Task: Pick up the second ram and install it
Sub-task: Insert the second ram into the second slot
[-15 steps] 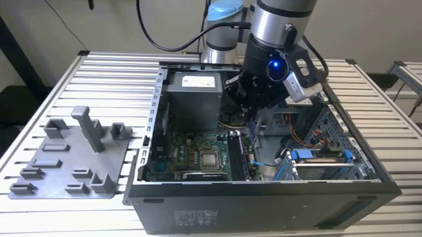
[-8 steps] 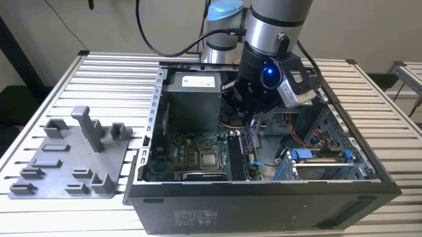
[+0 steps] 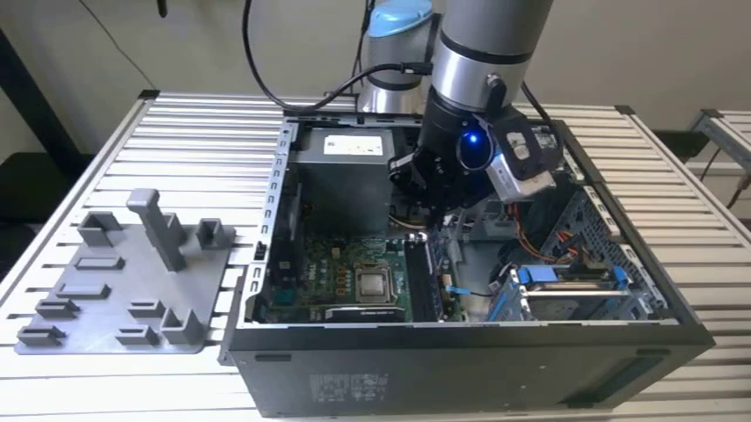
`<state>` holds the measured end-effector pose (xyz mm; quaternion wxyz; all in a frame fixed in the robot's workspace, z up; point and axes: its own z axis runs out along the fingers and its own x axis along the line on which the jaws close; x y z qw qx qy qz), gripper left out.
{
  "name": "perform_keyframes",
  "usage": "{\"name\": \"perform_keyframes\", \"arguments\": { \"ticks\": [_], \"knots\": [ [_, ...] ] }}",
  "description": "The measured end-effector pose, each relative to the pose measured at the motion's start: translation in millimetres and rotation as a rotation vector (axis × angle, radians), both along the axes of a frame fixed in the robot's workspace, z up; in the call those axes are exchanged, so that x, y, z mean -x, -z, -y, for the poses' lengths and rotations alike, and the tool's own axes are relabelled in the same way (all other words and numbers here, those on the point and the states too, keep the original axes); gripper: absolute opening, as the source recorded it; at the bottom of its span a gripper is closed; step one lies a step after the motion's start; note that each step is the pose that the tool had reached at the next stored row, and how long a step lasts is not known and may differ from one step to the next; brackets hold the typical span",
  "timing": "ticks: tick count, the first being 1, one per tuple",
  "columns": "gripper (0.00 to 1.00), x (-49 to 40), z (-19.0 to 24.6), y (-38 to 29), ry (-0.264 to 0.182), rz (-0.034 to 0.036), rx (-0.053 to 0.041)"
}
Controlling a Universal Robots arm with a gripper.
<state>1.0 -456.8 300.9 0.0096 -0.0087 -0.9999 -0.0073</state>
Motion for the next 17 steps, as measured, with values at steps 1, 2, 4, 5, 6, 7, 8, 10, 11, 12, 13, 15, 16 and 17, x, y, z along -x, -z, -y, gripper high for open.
{"name": "perform_keyframes", "arguments": {
  "ticks": [1, 2, 4, 5, 6, 7, 8, 10, 11, 12, 13, 15, 16, 17],
  "knots": [
    [0.14, 0.2, 0.0, 1.3, 0.0, -0.0004, 0.0],
    [0.14, 0.3, 0.0, 2.4, 0.0, -0.0009, 0.0001],
    [0.14, 0.7, 0.0, 4.6, 0.0, -0.0016, 0.0],
    [0.14, 0.9, 0.0, 5.6, 0.0, -0.0021, 0.0001],
    [0.14, 1.0, 0.0, 6.7, 0.0, -0.0025, 0.0001],
    [0.14, 1.3, 0.0, 7.7, 0.0, -0.0029, 0.0001],
    [0.14, 1.5, 0.0, 8.5, 0.0, -0.0035, 0.0001],
    [0.14, 2.1, 0.0, 10.7, 0.0, -0.0041, 0.0001],
    [0.14, 2.2, 0.0, 11.8, 0.0, -0.0044, 0.0],
    [0.14, 2.3, 0.0, 12.4, 0.0, -0.0049, 0.0001],
    [0.14, 2.3, 0.0, 12.7, 0.0, -0.0052, 0.0002],
    [0.14, 2.3, 0.0, 12.6, 0.0, -0.0053, 0.0003],
    [0.14, 2.4, 0.0, 12.6, 0.0, -0.0053, 0.0003],
    [0.14, 2.4, 0.0, 12.7, 0.0, -0.0053, 0.0003]
  ]
}}
